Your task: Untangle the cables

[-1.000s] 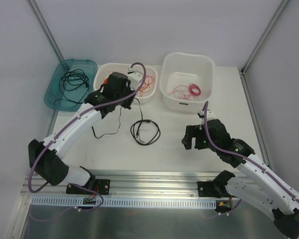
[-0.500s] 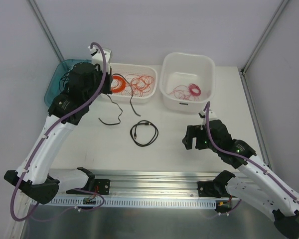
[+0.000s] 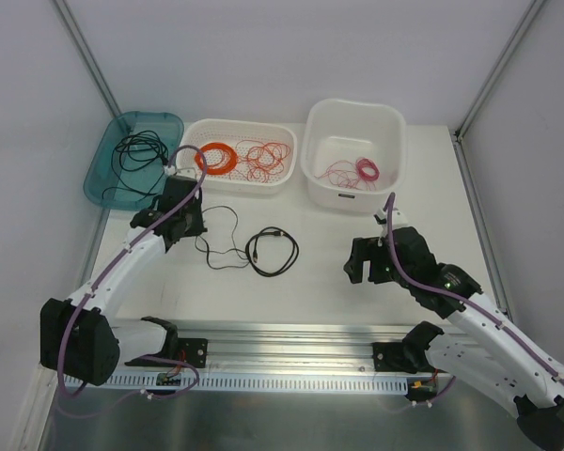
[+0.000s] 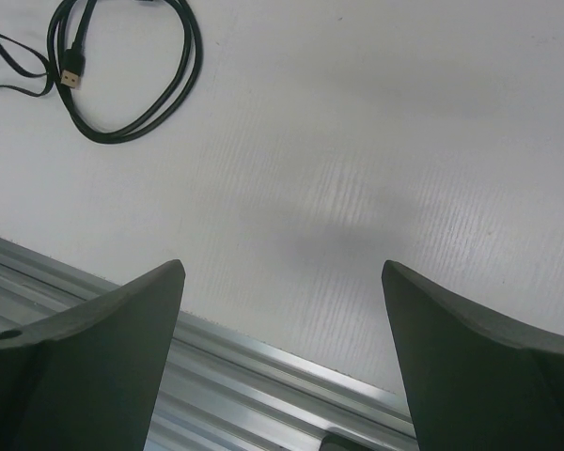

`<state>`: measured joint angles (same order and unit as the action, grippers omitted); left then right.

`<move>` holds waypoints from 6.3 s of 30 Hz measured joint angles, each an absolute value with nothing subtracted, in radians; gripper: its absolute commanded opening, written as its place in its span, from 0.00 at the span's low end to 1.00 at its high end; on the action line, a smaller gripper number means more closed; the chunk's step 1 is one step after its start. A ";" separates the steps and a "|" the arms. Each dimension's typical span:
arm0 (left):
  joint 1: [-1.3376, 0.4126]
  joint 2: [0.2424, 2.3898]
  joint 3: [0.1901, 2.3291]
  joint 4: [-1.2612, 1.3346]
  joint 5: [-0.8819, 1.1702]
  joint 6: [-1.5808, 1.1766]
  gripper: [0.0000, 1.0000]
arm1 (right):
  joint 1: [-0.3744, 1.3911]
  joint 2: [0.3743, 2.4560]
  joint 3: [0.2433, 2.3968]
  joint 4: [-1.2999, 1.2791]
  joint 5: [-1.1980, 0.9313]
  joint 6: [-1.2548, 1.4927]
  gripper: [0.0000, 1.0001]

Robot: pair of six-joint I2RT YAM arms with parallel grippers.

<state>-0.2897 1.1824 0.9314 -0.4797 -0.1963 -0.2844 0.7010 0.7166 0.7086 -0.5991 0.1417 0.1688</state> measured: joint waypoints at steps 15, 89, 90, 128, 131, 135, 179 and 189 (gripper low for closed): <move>-0.234 1.309 0.662 -0.261 -0.155 -0.495 0.30 | 0.701 0.726 0.700 -0.598 0.138 0.172 0.91; 0.292 1.699 1.683 -0.421 -0.168 -0.168 0.15 | 0.701 0.804 0.692 -0.614 0.151 0.144 0.93; 0.300 1.728 1.686 -0.416 -0.162 -0.169 0.17 | 0.701 0.810 0.694 -0.614 0.152 0.144 0.93; -0.479 1.165 0.907 -0.406 0.020 -0.470 0.99 | 0.701 0.701 0.714 -0.636 0.197 0.133 0.97; -0.579 1.246 0.905 -0.405 -0.021 -0.519 0.99 | 0.701 0.690 0.714 -0.637 0.197 0.134 0.97; -0.650 1.365 0.906 -0.404 -0.089 -0.561 0.98 | 0.701 0.669 0.713 -0.642 0.197 0.133 0.97; -0.419 1.385 1.163 -0.521 -0.202 -0.475 0.00 | 0.701 0.601 0.693 -0.709 0.249 0.097 0.97; 0.060 1.401 1.381 -0.537 -0.093 -0.404 0.00 | 0.701 0.625 0.693 -0.704 0.250 0.092 0.97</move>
<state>0.0597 1.4014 1.3811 -0.5373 -0.0933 -0.4038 0.7013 0.6250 0.6926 -0.7044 0.2504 0.0921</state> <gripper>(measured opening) 0.069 0.971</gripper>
